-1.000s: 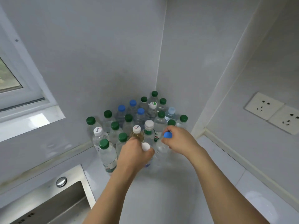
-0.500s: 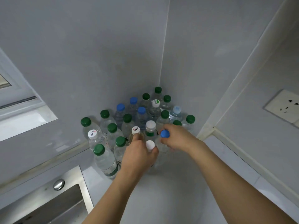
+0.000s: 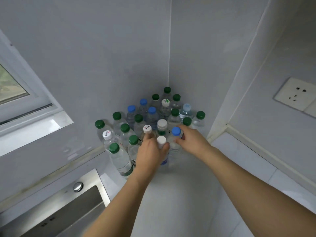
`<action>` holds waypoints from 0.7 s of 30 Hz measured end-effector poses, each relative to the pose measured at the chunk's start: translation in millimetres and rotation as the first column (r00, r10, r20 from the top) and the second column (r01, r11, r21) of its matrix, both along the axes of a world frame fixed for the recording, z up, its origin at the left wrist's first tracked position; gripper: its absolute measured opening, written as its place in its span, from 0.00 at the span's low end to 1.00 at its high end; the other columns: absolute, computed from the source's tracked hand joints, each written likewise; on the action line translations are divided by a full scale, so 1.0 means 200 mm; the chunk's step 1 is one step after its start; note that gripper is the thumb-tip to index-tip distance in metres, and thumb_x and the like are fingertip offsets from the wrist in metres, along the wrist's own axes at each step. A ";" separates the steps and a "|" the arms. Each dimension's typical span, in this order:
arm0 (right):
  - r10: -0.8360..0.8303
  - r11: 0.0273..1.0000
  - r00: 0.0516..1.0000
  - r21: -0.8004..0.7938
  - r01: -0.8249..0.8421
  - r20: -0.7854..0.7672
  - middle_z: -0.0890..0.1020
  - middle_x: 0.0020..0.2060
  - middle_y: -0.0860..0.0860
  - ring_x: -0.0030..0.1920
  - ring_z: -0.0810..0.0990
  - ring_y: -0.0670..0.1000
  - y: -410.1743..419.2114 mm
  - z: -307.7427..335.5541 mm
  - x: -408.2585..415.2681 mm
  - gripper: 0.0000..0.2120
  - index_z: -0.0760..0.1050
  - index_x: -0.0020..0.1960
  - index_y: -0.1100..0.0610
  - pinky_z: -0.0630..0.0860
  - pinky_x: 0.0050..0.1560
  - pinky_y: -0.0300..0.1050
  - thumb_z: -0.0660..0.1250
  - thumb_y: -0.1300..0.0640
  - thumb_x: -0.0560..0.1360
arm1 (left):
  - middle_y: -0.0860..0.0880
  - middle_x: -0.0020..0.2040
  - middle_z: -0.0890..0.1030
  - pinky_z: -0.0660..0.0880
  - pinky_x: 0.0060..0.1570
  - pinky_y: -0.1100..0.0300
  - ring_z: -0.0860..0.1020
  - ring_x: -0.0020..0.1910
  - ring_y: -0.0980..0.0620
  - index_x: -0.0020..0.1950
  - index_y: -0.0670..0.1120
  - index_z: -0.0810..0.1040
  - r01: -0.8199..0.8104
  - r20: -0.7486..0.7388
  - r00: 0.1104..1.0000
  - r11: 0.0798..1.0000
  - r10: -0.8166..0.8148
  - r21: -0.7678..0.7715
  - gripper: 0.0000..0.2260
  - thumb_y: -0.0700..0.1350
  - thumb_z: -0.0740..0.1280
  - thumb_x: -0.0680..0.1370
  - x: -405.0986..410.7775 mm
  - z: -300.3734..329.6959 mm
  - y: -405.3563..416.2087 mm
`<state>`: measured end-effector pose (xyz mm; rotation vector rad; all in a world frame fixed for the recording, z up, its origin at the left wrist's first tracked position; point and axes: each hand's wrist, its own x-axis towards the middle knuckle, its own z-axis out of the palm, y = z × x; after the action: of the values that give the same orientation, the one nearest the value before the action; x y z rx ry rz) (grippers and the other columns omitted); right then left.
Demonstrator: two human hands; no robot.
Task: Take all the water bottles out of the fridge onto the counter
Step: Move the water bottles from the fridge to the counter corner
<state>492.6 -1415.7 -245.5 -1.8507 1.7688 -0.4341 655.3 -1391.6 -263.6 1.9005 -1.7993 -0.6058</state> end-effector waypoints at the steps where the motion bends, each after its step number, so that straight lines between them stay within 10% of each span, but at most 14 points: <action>1: -0.008 1.000 1.000 -0.005 0.008 0.009 0.78 0.45 0.50 0.44 0.77 0.51 0.03 -0.01 -0.01 0.25 0.65 0.71 0.50 0.74 0.46 0.45 0.67 0.51 0.76 | 0.46 0.57 0.74 0.73 0.44 0.55 0.77 0.47 0.45 0.51 0.41 0.78 0.002 0.002 1.000 1.000 -0.002 -0.018 0.17 0.55 0.69 0.76 0.00 -0.01 0.01; 7: -0.110 0.992 0.993 -0.059 0.112 0.039 0.71 0.69 0.54 0.66 0.73 0.54 0.30 -0.02 -0.11 0.32 0.58 0.76 0.53 0.70 0.65 0.48 0.67 0.51 0.77 | 0.47 0.55 0.75 0.75 0.50 0.53 0.75 0.50 0.46 0.53 0.42 0.75 -0.084 -0.102 0.993 0.959 0.058 -0.271 0.13 0.50 0.70 0.76 -0.01 -0.05 0.24; 12: -0.182 0.979 0.983 -0.100 0.178 -0.032 0.64 0.74 0.54 0.73 0.64 0.53 0.52 -0.03 -0.23 0.31 0.57 0.77 0.57 0.59 0.71 0.42 0.65 0.53 0.78 | 0.43 0.64 0.74 0.73 0.62 0.50 0.72 0.62 0.43 0.63 0.40 0.74 0.159 0.069 0.987 0.880 -0.143 -0.448 0.17 0.45 0.69 0.76 -0.14 -0.12 0.39; 21: -0.437 0.898 0.896 -0.083 0.431 -0.073 0.62 0.75 0.49 0.73 0.62 0.50 0.99 -0.09 -0.59 0.29 0.58 0.76 0.55 0.59 0.70 0.41 0.64 0.52 0.78 | 0.42 0.72 0.68 0.65 0.70 0.45 0.65 0.72 0.41 0.70 0.41 0.69 0.456 0.131 0.890 0.843 -0.437 -0.286 0.21 0.48 0.64 0.79 -0.57 -0.15 0.45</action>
<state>374.1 -1217.9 -263.7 -1.5243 2.2636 -0.5875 541.6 -1302.2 -293.2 1.3071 -2.2493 -0.3807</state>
